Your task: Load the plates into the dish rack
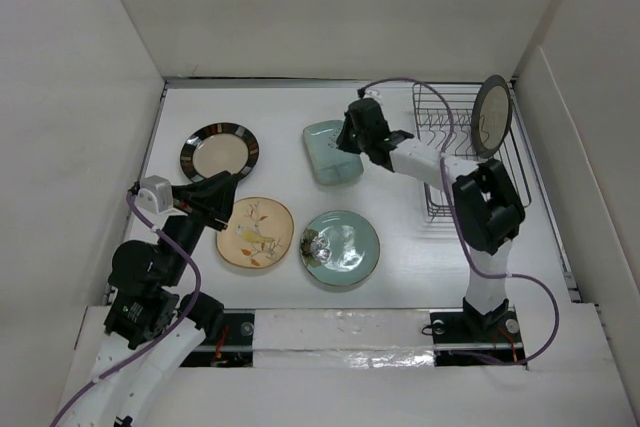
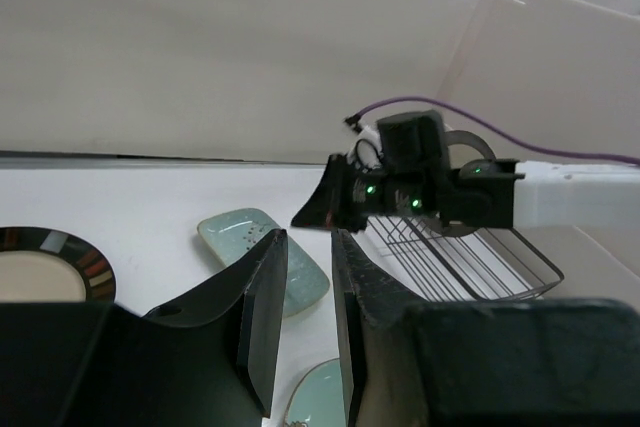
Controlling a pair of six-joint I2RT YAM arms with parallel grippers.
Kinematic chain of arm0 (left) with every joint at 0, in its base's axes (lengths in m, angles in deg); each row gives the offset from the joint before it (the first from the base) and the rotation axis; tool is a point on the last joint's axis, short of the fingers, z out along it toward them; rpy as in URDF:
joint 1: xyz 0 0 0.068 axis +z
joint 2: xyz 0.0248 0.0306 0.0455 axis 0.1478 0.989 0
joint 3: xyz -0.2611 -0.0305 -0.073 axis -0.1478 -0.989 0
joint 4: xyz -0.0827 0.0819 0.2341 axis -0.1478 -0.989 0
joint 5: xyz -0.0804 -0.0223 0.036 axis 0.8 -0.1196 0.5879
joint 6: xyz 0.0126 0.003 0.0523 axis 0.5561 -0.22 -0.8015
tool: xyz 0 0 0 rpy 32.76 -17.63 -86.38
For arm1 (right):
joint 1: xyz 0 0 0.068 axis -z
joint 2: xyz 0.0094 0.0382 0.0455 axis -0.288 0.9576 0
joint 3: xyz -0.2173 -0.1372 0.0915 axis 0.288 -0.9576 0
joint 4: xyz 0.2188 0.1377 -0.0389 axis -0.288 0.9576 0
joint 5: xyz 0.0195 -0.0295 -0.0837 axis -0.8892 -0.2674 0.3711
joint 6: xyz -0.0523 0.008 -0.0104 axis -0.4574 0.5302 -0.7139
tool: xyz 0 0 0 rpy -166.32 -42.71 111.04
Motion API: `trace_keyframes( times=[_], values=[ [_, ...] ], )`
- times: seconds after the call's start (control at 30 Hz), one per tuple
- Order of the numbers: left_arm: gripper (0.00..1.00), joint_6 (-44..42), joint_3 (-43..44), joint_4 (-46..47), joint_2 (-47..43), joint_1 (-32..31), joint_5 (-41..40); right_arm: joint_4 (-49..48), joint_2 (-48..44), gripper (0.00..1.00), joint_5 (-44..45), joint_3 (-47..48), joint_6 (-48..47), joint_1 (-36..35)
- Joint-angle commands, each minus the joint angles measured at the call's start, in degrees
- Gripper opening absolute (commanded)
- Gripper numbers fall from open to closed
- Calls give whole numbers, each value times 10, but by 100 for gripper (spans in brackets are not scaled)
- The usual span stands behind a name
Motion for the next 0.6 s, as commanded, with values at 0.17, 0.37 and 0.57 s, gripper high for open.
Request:
trace_keyframes(
  times=[0.17,0.37,0.57],
  values=[
    [22,-2,2,22,20,-2,0,-12,-18,56,-29,-16,-85,83],
    [22,-2,2,22,30,-2,0,38,62,71,-93,47,-138,83],
    [22,-4,2,22,33,-2,-2,24,99,68,-157,60,-132,83]
  ],
)
